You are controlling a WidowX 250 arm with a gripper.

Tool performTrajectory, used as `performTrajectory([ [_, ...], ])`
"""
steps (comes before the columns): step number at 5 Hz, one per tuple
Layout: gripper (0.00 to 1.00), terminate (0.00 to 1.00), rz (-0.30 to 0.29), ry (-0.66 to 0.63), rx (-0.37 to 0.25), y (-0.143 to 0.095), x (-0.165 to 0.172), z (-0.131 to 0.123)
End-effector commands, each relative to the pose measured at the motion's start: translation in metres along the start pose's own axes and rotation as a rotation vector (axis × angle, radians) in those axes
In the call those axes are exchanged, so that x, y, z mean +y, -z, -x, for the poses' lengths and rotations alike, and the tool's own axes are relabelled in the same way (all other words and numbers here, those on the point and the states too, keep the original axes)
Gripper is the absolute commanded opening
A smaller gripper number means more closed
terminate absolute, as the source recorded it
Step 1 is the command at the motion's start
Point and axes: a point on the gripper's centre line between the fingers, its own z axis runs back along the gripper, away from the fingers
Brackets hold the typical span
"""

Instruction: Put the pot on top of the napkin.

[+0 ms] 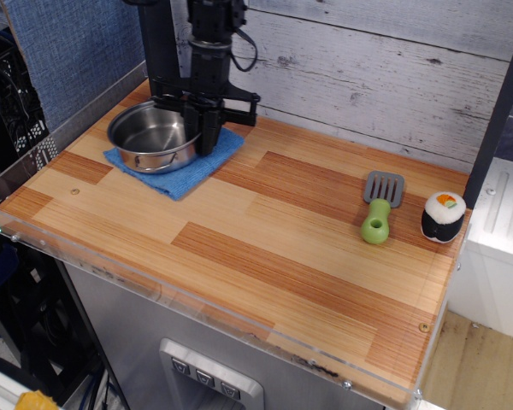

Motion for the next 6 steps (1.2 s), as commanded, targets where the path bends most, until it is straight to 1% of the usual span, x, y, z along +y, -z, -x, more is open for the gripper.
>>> performTrajectory([
  [1,1.0,0.0,0.032,0.031,-0.095,-0.034,-0.008,0.005],
  [2,1.0,0.0,0.044,0.038,-0.115,-0.045,-0.009,0.01],
  [3,1.0,0.0,0.057,0.05,-0.159,-0.064,-0.008,0.02],
  [4,1.0,0.0,0.054,0.061,-0.285,-0.093,-0.006,0.039],
  [5,1.0,0.0,0.085,0.064,-0.363,-0.119,-0.011,0.064],
  [6,1.0,0.0,0.13,0.128,-0.371,-0.136,-0.029,0.088],
])
